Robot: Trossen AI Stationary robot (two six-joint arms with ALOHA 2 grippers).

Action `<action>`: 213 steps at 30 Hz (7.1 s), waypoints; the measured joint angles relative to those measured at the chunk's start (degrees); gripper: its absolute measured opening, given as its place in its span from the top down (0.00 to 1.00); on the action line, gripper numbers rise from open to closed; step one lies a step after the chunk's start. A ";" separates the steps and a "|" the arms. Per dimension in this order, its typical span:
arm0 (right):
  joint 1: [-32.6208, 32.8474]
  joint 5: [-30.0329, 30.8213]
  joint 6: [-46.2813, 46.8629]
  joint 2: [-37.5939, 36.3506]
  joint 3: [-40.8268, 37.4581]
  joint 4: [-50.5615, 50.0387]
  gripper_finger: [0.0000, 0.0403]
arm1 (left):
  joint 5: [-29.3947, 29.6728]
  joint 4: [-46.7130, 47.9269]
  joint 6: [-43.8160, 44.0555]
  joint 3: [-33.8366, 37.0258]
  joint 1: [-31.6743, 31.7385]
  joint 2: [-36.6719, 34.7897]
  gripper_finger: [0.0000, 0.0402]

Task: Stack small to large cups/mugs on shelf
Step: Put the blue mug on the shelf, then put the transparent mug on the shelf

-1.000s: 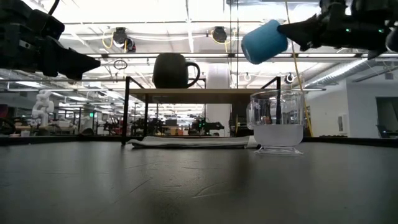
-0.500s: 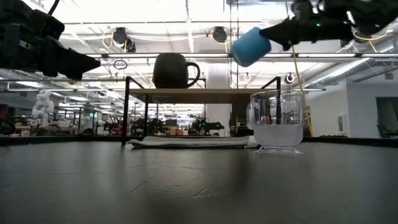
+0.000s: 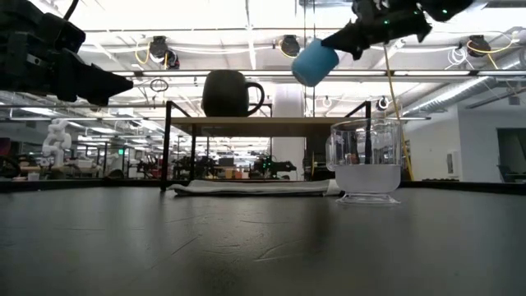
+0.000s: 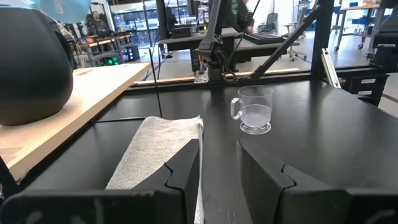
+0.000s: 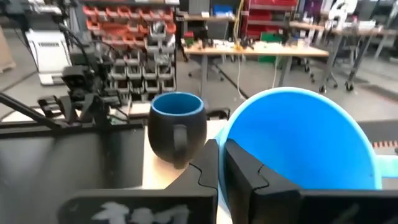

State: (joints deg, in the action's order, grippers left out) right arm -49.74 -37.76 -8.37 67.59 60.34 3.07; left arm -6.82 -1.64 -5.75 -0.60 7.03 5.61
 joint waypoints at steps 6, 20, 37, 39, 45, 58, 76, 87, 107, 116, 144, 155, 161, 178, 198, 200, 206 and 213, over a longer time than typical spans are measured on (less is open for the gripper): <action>-0.50 -0.04 -2.93 5.59 7.17 -7.41 1.00 | 0.14 0.03 -0.57 0.00 0.00 -0.01 0.73; 1.21 0.05 -8.42 17.02 18.50 -19.53 1.00 | 0.86 0.17 -0.51 0.00 0.00 -0.01 0.73; 5.65 6.51 -13.99 22.37 28.76 -32.89 1.00 | 0.86 0.17 -0.40 0.00 0.00 0.01 0.73; 6.59 8.73 -14.60 23.57 28.76 -32.90 1.00 | 0.85 0.17 -0.40 0.00 0.00 -0.01 0.73; 8.77 12.52 -17.46 26.75 29.02 -32.56 1.00 | 0.86 0.17 -0.42 0.00 0.02 -0.01 0.73; 12.39 16.01 -21.77 27.50 33.04 -37.40 1.00 | 0.88 0.17 -1.69 0.00 0.00 -0.01 0.73; 14.21 18.54 -22.54 35.97 44.43 -48.33 1.00 | 0.88 0.17 -1.62 0.00 0.00 -0.01 0.73; 15.85 19.76 -22.93 40.55 53.31 -55.64 1.00 | 0.87 0.17 -1.70 0.00 0.00 0.00 0.73; 16.24 19.74 -21.33 40.49 53.41 -55.97 1.00 | 0.84 0.17 -1.47 0.00 0.00 0.01 0.73; 16.47 19.60 -20.86 40.53 53.39 -56.12 1.00 | 0.82 0.15 -1.49 0.00 0.02 0.00 0.73; 16.85 18.08 -18.71 42.00 53.39 -55.92 0.95 | 0.55 0.12 -1.52 0.00 0.01 0.01 0.73; 16.85 18.10 -18.23 42.07 53.28 -56.01 0.73 | 0.53 0.12 -1.49 0.00 0.02 0.00 0.73; 16.94 18.25 -18.24 41.71 53.28 -53.87 0.69 | 0.51 0.12 -1.25 0.00 0.02 0.00 0.73; 17.42 18.43 -17.42 34.31 53.31 -55.00 0.70 | 0.43 0.12 -0.55 0.00 0.00 0.00 0.73; 20.58 13.57 -24.21 18.72 51.21 -66.05 1.00 | 0.42 0.12 0.06 0.00 0.00 0.01 0.73; 19.50 13.53 -24.38 15.76 47.95 -66.18 1.00 | 0.42 0.12 0.06 0.00 0.02 0.00 0.73; 16.37 12.97 -23.88 4.44 31.78 -57.46 1.00 | 0.51 0.12 0.04 0.00 0.01 0.00 0.73; 14.39 9.13 -19.70 -7.62 15.08 -45.72 1.00 | 0.79 0.15 0.53 0.00 0.02 -0.01 0.73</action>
State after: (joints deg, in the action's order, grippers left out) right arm -35.35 -28.63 -28.08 59.97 75.42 -42.65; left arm -6.03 -1.50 -5.22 -0.60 7.05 5.61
